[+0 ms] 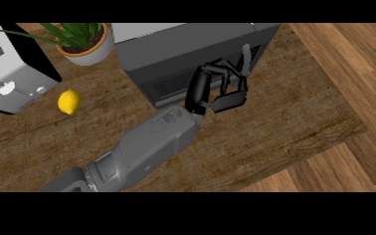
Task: Pick up the milk, place it into the microwave and close the microwave
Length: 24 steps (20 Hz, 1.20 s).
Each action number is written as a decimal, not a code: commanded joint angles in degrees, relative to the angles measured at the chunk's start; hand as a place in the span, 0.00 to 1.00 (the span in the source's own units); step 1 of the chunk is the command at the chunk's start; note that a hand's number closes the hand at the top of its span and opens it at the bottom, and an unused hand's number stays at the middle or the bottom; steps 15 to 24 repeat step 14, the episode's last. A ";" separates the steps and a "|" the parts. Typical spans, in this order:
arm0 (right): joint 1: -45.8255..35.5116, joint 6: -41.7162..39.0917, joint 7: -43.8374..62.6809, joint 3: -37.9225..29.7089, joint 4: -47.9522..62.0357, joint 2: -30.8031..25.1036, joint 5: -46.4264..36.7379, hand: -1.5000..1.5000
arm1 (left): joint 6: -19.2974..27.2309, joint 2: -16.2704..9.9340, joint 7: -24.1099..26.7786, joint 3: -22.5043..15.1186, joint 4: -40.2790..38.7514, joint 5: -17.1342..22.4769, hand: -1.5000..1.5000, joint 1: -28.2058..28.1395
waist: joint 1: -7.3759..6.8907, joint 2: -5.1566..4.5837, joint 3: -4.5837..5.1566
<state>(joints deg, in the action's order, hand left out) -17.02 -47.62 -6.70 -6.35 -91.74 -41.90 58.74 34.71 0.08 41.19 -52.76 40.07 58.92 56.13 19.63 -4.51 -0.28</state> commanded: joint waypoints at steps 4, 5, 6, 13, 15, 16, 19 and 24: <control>0.91 -0.24 0.40 -1.75 -0.48 -2.26 1.80 0.00 | 3.78 -0.08 -3.00 2.62 -9.23 3.32 1.00 -1.13 | -2.56 -0.23 0.28; 1.30 -0.51 0.43 -1.13 -0.86 -1.80 1.81 0.00 | 4.18 -0.08 -3.68 2.54 -8.30 4.48 1.00 -1.49 | -2.52 -0.29 0.28; 2.12 -0.29 0.50 -1.58 -0.87 -2.15 2.16 0.00 | 3.47 -0.08 -3.81 2.62 -8.77 4.97 1.00 -2.14 | -2.74 -0.21 0.32; 4.88 -0.01 1.43 -2.67 -2.50 -4.16 3.64 0.00 | 1.54 -0.08 -2.99 0.84 -9.04 6.61 0.00 -2.76 | -3.69 0.62 0.44; 5.14 -0.38 1.09 -2.59 -2.39 -3.65 3.75 0.00 | 1.59 -0.08 -2.65 0.72 -9.02 6.98 0.00 -3.23 | -4.15 0.29 0.37; 5.14 -0.38 1.09 -2.59 -2.39 -3.65 3.75 0.00 | 1.59 -0.08 -2.65 0.72 -9.02 6.98 0.00 -3.23 | -4.15 0.29 0.37; 5.14 -0.38 1.09 -2.59 -2.39 -3.65 3.75 0.00 | 1.59 -0.08 -2.65 0.72 -9.02 6.98 0.00 -3.23 | -4.15 0.29 0.37; 5.14 -0.38 1.09 -2.59 -2.39 -3.65 3.75 0.00 | 1.59 -0.08 -2.65 0.72 -9.02 6.98 0.00 -3.23 | -4.15 0.29 0.37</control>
